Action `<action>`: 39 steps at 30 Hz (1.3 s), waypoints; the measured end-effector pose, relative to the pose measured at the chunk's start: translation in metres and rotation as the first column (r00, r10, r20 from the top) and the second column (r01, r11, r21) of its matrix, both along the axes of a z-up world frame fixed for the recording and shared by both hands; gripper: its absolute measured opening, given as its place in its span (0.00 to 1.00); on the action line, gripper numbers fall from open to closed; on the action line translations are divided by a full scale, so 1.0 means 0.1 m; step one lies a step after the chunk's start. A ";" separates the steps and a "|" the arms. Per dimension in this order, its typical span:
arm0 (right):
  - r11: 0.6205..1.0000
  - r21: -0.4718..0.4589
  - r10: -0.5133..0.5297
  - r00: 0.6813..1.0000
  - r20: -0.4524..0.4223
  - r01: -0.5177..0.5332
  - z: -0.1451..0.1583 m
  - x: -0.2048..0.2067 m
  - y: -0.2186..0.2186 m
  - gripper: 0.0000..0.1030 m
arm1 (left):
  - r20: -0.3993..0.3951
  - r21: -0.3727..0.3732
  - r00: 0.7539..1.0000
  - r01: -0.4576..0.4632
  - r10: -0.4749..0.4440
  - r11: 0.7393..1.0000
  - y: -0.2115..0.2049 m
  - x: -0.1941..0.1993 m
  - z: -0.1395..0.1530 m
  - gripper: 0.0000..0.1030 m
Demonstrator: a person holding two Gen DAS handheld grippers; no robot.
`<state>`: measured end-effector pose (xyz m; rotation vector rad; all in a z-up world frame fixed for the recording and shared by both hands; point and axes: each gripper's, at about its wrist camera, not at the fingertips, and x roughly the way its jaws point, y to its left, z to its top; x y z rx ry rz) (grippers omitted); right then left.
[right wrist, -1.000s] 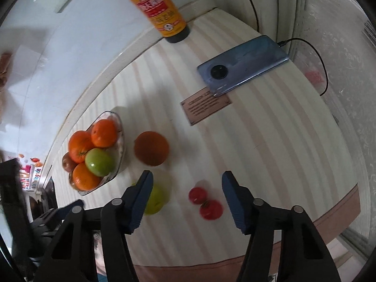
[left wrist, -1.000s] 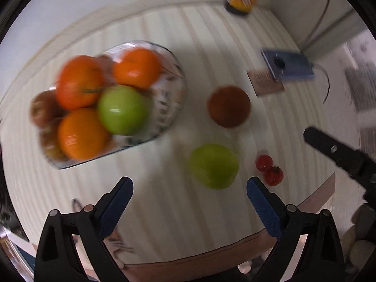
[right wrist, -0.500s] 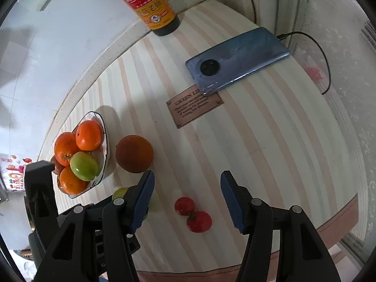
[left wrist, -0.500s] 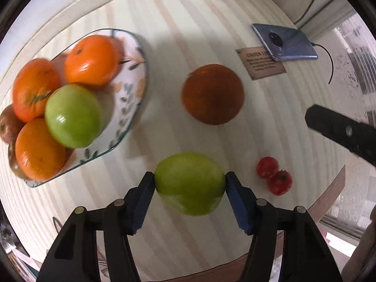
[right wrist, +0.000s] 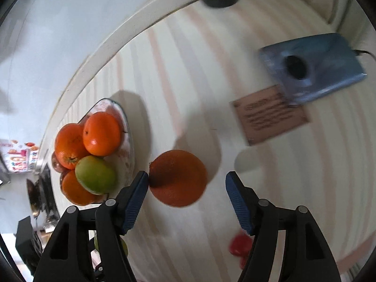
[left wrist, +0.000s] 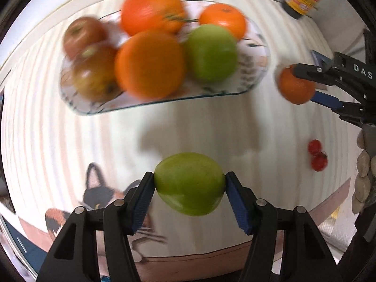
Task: Organize fruits
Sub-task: 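Grasp the green apple with the left tool while the right tool grasps the small orange, then carry the green apple and orange onto the floral plate and open both tools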
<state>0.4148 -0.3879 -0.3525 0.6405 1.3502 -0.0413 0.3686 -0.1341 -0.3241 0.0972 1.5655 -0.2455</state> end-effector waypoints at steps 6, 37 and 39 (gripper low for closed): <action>0.990 -0.053 0.132 0.991 0.011 -0.131 0.13 -0.06 0.39 0.56 | -0.002 -0.007 0.997 -0.072 0.072 0.997 0.33 0.01 0.02 0.57; 0.973 0.036 0.218 0.961 0.170 -0.227 0.77 0.36 1.03 0.57 | 0.152 -0.169 0.961 -0.205 0.231 0.964 1.26 0.96 1.08 0.57; 0.970 0.031 0.231 0.958 0.172 -0.239 0.79 0.56 1.05 0.57 | 0.141 -0.146 0.965 -0.200 0.220 0.969 1.13 1.11 0.96 0.57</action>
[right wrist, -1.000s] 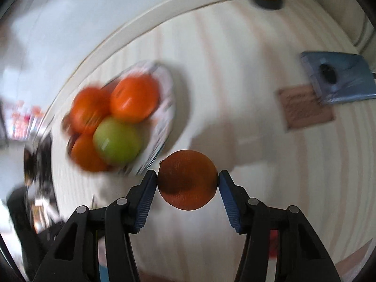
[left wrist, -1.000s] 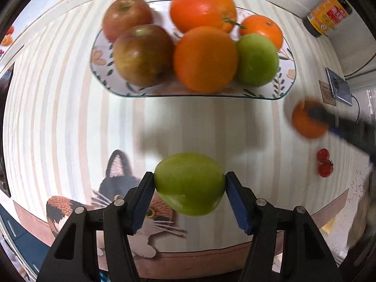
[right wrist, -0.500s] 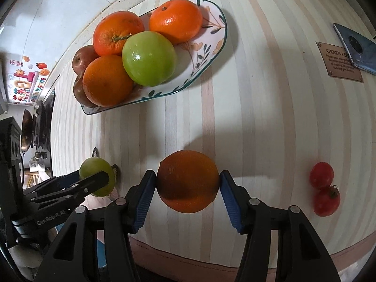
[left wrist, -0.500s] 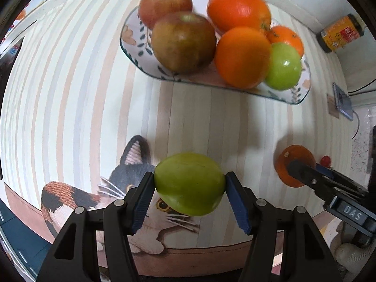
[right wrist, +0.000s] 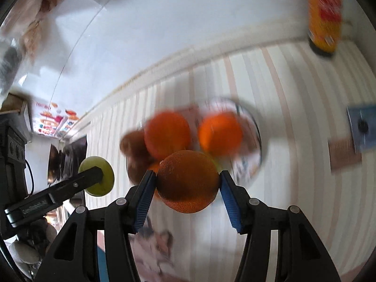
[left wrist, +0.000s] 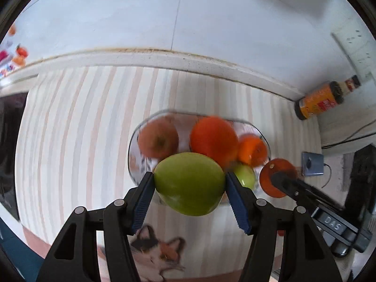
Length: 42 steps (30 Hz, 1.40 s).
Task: Organize fruits
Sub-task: 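Carry the green apple and orange onto the floral plate and open both tools, then lift both open tools away from the plate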
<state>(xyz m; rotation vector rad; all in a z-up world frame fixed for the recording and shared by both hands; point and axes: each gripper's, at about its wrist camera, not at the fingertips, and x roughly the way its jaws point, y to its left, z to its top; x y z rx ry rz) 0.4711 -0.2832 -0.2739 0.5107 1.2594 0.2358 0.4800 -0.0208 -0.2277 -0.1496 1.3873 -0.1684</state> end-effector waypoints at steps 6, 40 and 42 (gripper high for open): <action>0.997 -0.064 0.046 0.998 -0.048 -0.049 -0.23 0.40 0.17 0.57 | -0.097 0.036 0.995 -0.002 0.006 0.999 -0.15 0.37 -0.37 0.57; 0.943 -0.328 0.050 0.999 -0.023 -0.054 0.19 0.09 0.29 0.94 | 0.058 0.145 0.998 -0.030 0.022 0.989 -0.08 0.03 0.05 0.89; 0.924 -0.379 0.053 0.999 -0.011 -0.054 0.28 -0.06 0.35 0.94 | 0.077 0.169 0.997 -0.025 0.013 0.985 -0.07 -0.15 0.10 0.89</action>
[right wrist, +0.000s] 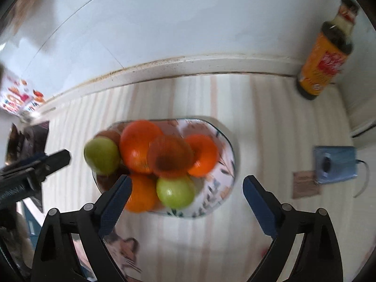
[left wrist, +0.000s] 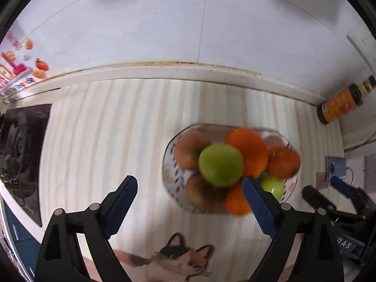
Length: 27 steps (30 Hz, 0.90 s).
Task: Organize fruits
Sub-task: 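Lift both open tools away from the plate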
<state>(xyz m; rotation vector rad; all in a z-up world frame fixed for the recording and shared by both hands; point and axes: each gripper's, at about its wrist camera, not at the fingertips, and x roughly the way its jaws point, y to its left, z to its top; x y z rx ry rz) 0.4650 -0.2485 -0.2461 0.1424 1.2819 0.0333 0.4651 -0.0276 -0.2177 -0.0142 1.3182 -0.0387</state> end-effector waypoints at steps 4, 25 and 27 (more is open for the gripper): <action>0.999 -0.042 0.000 1.000 0.026 0.001 0.15 -0.27 0.07 0.94 | 0.021 0.036 1.000 0.016 -0.017 0.999 0.00 -0.30 0.04 0.89; 0.997 -0.076 -0.002 0.956 0.293 0.026 1.62 -1.79 0.30 0.95 | 0.280 -0.008 0.958 0.060 -0.055 0.998 0.07 -1.60 1.28 0.89; 0.997 -0.078 -0.002 0.951 0.309 0.027 1.74 -1.89 0.30 0.95 | 0.295 -0.016 0.954 0.060 -0.053 0.998 0.07 -1.70 1.37 0.89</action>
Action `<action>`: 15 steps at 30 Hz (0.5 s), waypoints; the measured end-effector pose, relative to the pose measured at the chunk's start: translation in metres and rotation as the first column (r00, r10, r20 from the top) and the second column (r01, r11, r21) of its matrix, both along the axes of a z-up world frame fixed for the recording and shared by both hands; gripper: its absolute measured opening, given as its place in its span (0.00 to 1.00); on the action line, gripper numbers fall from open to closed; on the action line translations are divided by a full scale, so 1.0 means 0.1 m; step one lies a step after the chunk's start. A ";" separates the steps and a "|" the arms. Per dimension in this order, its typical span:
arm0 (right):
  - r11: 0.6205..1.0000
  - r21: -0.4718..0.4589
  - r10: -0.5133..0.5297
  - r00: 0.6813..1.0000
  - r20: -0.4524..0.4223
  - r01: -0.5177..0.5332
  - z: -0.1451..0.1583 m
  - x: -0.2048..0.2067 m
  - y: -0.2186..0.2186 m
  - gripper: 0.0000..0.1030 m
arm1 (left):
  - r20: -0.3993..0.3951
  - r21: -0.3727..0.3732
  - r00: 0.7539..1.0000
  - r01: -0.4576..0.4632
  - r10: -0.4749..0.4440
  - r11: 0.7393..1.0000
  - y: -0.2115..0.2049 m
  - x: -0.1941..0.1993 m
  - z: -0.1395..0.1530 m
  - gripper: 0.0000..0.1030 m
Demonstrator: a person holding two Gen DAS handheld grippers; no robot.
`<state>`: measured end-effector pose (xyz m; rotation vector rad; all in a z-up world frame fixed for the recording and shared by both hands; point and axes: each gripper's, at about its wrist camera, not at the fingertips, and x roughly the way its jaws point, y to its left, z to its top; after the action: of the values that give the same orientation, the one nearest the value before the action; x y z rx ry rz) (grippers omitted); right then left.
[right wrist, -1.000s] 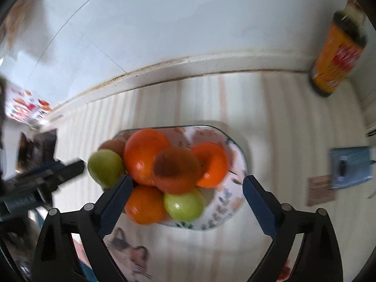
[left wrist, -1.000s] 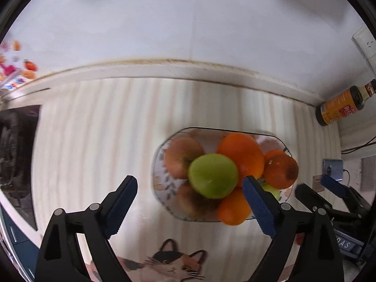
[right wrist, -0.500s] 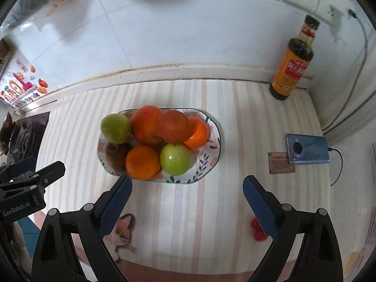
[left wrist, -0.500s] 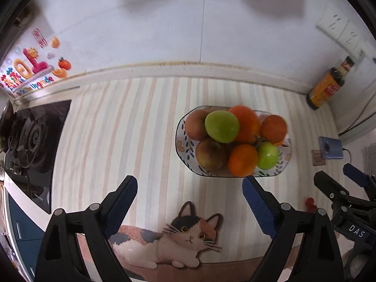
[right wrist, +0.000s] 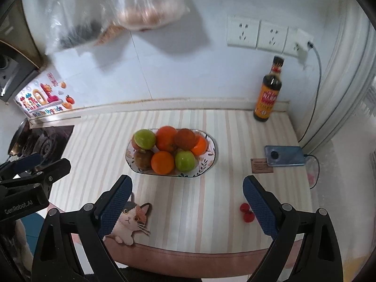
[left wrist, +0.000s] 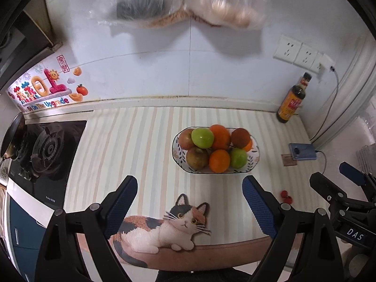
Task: Organize fruits
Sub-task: 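Lift both open tools away from the plate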
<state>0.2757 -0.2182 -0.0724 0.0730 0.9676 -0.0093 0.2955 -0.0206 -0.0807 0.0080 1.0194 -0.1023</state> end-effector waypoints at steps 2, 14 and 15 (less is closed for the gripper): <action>1.000 0.007 0.000 1.000 0.016 0.000 0.11 -0.10 0.00 0.95 | 0.021 -0.002 1.000 0.004 -0.004 1.000 0.00 -0.09 0.09 0.89; 1.000 0.010 -0.007 0.996 0.085 0.006 0.54 -0.55 0.04 0.95 | 0.096 -0.002 0.995 0.025 -0.025 1.000 -0.03 -0.51 0.40 0.89; 1.000 0.011 -0.007 0.996 0.087 0.006 0.55 -0.56 0.03 0.95 | 0.098 -0.002 0.995 0.024 -0.024 1.000 -0.02 -0.52 0.41 0.89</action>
<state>0.2194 -0.2147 -0.0175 0.0860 0.8802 -0.0063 0.2432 -0.0225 -0.0399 0.0218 0.9208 -0.1244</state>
